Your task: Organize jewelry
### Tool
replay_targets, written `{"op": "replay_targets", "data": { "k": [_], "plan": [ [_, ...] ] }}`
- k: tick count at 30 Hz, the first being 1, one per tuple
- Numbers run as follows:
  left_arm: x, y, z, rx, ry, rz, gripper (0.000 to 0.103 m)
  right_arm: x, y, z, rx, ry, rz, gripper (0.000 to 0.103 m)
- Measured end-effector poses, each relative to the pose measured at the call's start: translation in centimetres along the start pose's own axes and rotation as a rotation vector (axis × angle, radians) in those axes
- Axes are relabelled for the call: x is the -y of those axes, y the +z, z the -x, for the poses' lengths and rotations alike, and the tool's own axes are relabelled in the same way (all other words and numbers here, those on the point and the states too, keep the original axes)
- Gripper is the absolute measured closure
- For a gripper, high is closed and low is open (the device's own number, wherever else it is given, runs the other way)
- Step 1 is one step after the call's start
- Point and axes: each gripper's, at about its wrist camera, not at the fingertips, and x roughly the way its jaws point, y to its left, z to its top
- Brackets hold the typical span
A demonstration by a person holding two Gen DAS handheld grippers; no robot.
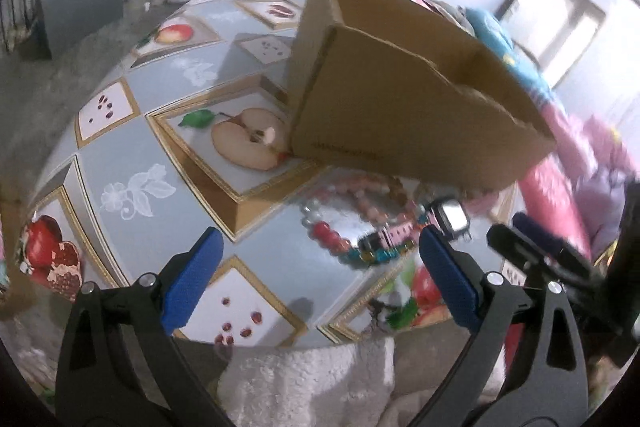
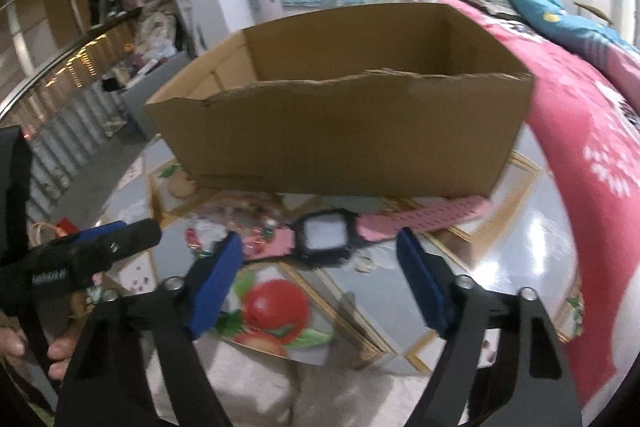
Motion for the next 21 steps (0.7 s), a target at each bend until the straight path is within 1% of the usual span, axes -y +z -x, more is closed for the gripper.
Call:
{"op": "replay_targets", "data": {
  "k": [1, 3, 5, 7, 8, 9, 10, 12, 13, 15, 17, 21],
  "plan": [
    [0.1, 0.1, -0.1, 0.013, 0.016, -0.004, 0.008, -0.3, 0.2, -0.4, -0.010, 0.015, 0.012, 0.039],
    [0.2, 0.4, -0.4, 0.036, 0.054, -0.038, 0.008, -1.1, 0.6, -1.2, -0.033, 0.032, 0.040, 0.048],
    [0.6, 0.7, -1.1, 0.039, 0.094, -0.105, 0.009, -1.6, 1.1, -2.2, -0.067, 0.045, 0.060, 0.056],
    [1.0, 0.8, -1.2, 0.044, 0.104, -0.159, 0.009, -1.9, 1.6, -3.4, -0.107, 0.054, 0.076, 0.061],
    [1.2, 0.9, -1.4, 0.045, 0.105, -0.184, 0.015, -2.0, 1.8, -3.9, -0.129, 0.061, 0.080, 0.066],
    [1.4, 1.0, -1.6, 0.043, 0.103, -0.207, 0.024, -2.0, 2.1, -4.7, -0.157, 0.068, 0.081, 0.069],
    [1.7, 1.0, -2.1, 0.031, 0.108, -0.237, 0.027, -2.1, 2.3, -5.2, -0.178, 0.070, 0.085, 0.071],
    [1.9, 1.0, -2.6, 0.017, 0.109, -0.272, 0.039, -2.2, 2.8, -6.2, -0.220, 0.080, 0.097, 0.076],
    [2.1, 1.1, -3.1, 0.005, 0.110, -0.289, 0.042, -2.3, 3.0, -6.5, -0.229, 0.086, 0.106, 0.077],
    [2.2, 1.2, -3.6, -0.013, 0.098, -0.309, 0.050, -2.6, 3.4, -7.1, -0.260, 0.095, 0.132, 0.078],
    [2.1, 1.0, -3.9, -0.029, 0.092, -0.315, 0.057, -3.1, 3.6, -7.8, -0.303, 0.115, 0.156, 0.080],
    [1.9, 1.0, -4.4, -0.060, 0.086, -0.326, 0.065, -4.2, 3.7, -8.8, -0.339, 0.098, 0.219, 0.082]
  ]
}}
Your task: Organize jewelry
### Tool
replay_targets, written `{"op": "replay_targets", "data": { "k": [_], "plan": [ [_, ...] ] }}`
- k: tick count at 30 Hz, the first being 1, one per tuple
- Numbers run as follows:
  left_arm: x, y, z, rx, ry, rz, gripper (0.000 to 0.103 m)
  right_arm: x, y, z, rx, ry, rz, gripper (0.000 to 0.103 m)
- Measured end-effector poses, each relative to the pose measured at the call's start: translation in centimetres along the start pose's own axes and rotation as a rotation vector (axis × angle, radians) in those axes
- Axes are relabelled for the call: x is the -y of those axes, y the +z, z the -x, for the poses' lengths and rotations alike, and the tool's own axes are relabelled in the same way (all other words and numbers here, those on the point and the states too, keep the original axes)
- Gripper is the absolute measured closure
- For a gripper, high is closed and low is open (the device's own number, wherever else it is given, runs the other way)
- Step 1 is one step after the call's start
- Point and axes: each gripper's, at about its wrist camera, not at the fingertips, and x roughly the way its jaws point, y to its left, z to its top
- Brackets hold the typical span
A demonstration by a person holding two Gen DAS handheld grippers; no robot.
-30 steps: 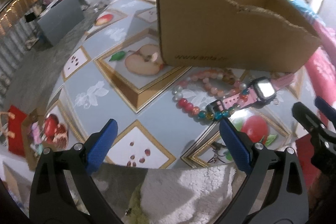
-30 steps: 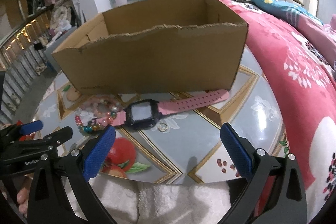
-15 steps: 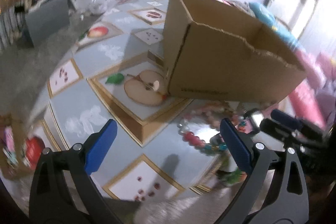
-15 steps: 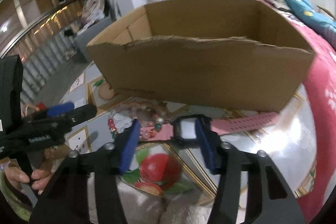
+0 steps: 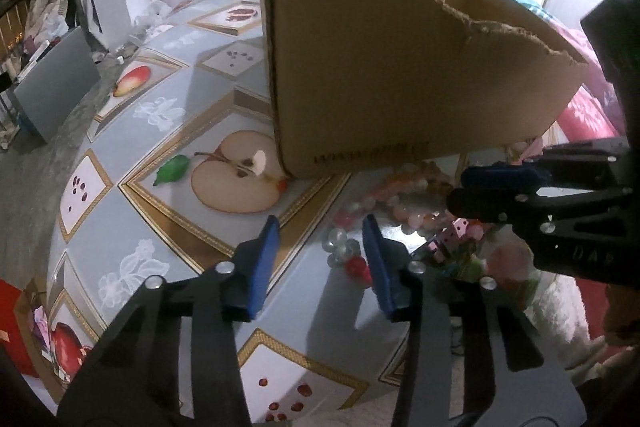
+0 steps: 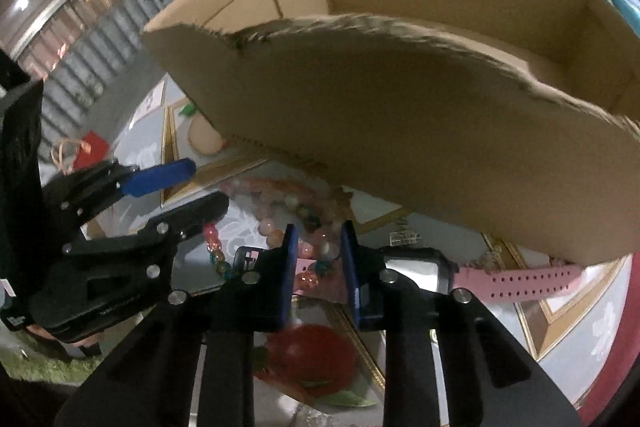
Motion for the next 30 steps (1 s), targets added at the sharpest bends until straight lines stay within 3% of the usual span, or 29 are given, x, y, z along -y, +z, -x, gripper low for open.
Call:
{"op": "replay_targets", "data": {
  "k": [4, 9, 18, 30],
  "plan": [
    [0.4, 0.1, -0.4, -0.009, 0.019, -0.035, 0.072, -0.4, 0.5, -0.3, -0.010, -0.029, 0.038, 0.091],
    [1.5, 0.1, -0.4, -0.001, 0.004, -0.088, 0.093, -0.2, 0.7, -0.4, 0.002, -0.013, 0.030, 0.093],
    [1.2, 0.1, 1.8, 0.028, -0.059, -0.036, 0.095, 0.5, 0.0, 2.8, 0.087, 0.060, -0.003, 0.093],
    [3.3, 2.1, 10.5, 0.198, -0.149, -0.050, 0.095, -0.3, -1.8, 10.6, 0.317, 0.135, 0.008, 0.093]
  ]
}}
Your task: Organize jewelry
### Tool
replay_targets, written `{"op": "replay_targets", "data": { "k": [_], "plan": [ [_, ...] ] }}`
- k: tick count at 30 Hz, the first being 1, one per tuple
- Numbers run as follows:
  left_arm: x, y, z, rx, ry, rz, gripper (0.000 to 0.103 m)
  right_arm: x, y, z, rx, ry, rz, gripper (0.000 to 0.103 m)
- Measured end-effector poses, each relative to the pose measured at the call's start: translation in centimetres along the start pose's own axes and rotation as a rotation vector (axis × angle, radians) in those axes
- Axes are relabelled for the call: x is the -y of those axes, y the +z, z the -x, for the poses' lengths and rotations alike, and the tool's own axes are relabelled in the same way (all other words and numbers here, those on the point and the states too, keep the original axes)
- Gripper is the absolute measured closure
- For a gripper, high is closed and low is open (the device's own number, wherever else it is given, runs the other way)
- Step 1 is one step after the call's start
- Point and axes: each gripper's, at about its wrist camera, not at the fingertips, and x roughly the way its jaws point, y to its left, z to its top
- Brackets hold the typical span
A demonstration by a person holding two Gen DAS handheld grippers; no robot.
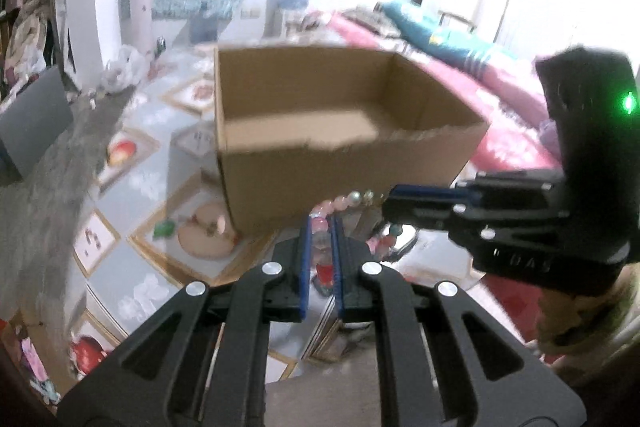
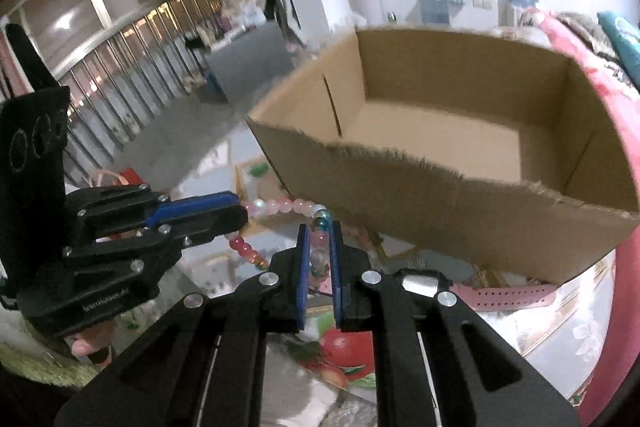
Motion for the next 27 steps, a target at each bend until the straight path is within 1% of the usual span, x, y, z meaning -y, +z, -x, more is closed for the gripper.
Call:
{"op": "replay_targets", "data": {
  "k": [3, 5, 7, 10, 14, 16, 18, 20, 22, 24, 25, 27],
  "plan": [
    [0.9, 2.3, 1.8, 0.053, -0.028, -0.024, 0.095, -0.4, 1.6, 1.9, 0.074, 0.009, 0.022, 0.093],
    [1.3, 4.5, 2.4, 0.083, -0.025, -0.051, 0.095, 0.0, 3.6, 2.9, 0.114, 0.014, 0.033, 0.093],
    [1.2, 6.9, 1.9, 0.086, -0.017, -0.063, 0.095, 1.1, 5.5, 3.3, 0.120, 0.023, 0.026, 0.093],
    [0.4, 10.5, -0.8, 0.050, -0.017, -0.062, 0.095, 3.6, 9.0, 1.8, 0.072, 0.067, -0.020, 0.093],
    [-0.7, 13.9, -5.7, -0.043, -0.002, -0.058, 0.095, 7.2, 12.9, -3.2, -0.059, 0.124, -0.114, 0.093],
    [-1.3, 15.1, -8.8, -0.104, 0.028, -0.076, 0.095, 8.5, 14.4, -6.0, -0.126, 0.120, -0.148, 0.093],
    [-2.0, 15.8, -11.4, -0.161, 0.056, -0.082, 0.095, 9.7, 15.7, -9.2, -0.193, 0.118, -0.180, 0.093],
    [-2.9, 16.6, -14.7, -0.237, 0.082, -0.078, 0.095, 10.2, 16.1, -11.6, -0.243, 0.121, -0.211, 0.093],
    [-3.8, 16.7, -16.8, -0.289, 0.116, -0.073, 0.094, 11.5, 16.7, -14.5, -0.302, 0.133, -0.266, 0.093],
    [-4.2, 16.9, -18.0, -0.308, 0.153, -0.076, 0.094, 12.8, 17.2, -16.2, -0.333, 0.139, -0.324, 0.092],
    [-4.3, 17.0, -18.2, -0.303, 0.173, -0.081, 0.091, 13.2, 17.4, -16.7, -0.332, 0.138, -0.343, 0.092],
    [-4.3, 17.2, -18.1, -0.290, 0.195, -0.088, 0.068, 13.5, 17.5, -17.1, -0.320, 0.130, -0.343, 0.092]
  ]
}}
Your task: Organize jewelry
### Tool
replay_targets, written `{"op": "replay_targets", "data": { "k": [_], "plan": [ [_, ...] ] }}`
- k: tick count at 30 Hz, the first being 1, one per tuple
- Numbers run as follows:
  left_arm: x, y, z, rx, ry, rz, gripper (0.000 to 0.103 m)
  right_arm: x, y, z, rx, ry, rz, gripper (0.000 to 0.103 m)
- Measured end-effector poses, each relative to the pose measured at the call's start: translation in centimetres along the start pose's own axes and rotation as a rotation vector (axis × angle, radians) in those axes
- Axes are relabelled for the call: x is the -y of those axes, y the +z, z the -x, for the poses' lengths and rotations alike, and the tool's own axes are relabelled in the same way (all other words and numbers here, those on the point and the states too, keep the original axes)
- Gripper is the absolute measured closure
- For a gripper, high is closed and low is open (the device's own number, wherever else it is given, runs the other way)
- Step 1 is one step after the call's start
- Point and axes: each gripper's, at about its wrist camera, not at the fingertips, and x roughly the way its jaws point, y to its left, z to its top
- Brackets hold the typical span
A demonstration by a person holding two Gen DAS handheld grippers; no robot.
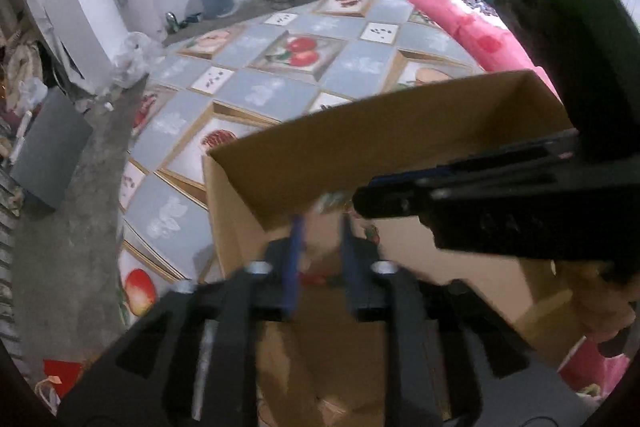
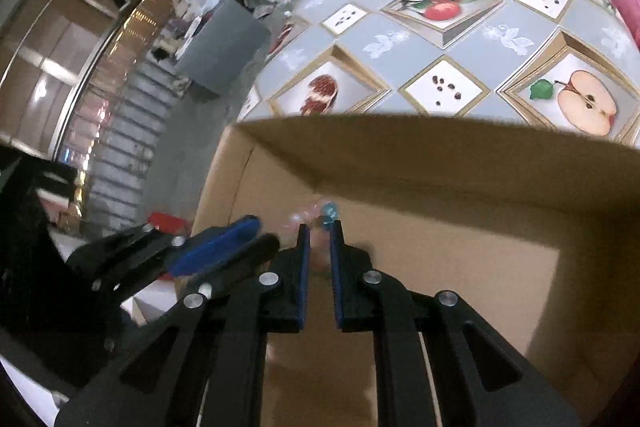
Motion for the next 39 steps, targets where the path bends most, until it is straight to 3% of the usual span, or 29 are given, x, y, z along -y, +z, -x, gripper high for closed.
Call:
{"op": "replay_targets", "data": {
  "k": [5, 8, 12, 15, 18, 21, 27, 32, 39],
  "plan": [
    [-0.4, -0.8, 3.4, 0.115, 0.014, 0.031, 0.053, -0.1, -0.8, 3.0, 0.107, 0.053, 0.023, 0.092],
    [-0.6, -2.3, 6.9, 0.191, 0.005, 0.054, 0.042, -0.9, -3.3, 7.6, 0.226, 0.086, 0.075, 0.092],
    [-0.6, -6.3, 12.7, 0.305, 0.024, 0.076, 0.023, -2.2, -10.3, 15.5, 0.418, 0.078, 0.220, 0.090],
    [-0.1, -9.4, 15.1, 0.339, 0.034, 0.080, 0.018, -2.7, -17.1, 20.0, 0.561, 0.023, 0.318, 0.078],
    [0.6, -12.9, 16.0, 0.336, 0.027, 0.095, 0.015, -2.5, -22.5, 21.6, 0.628, -0.052, 0.360, 0.069],
    [1.9, -15.9, 14.8, 0.289, 0.034, 0.092, 0.015, -1.5, -26.2, 20.3, 0.589, -0.134, 0.338, 0.065],
    [4.0, -20.8, 8.1, 0.125, 0.044, 0.085, 0.015, 1.9, -29.0, 12.7, 0.353, -0.140, 0.198, 0.062],
    [4.7, -22.4, 4.4, 0.048, 0.079, 0.046, 0.015, 0.3, -28.9, 7.7, 0.237, -0.248, 0.356, 0.057],
    [4.0, -22.9, 2.9, 0.025, 0.045, 0.021, 0.013, -1.3, -26.6, 4.0, 0.161, -0.302, 0.571, 0.051]
  ]
}}
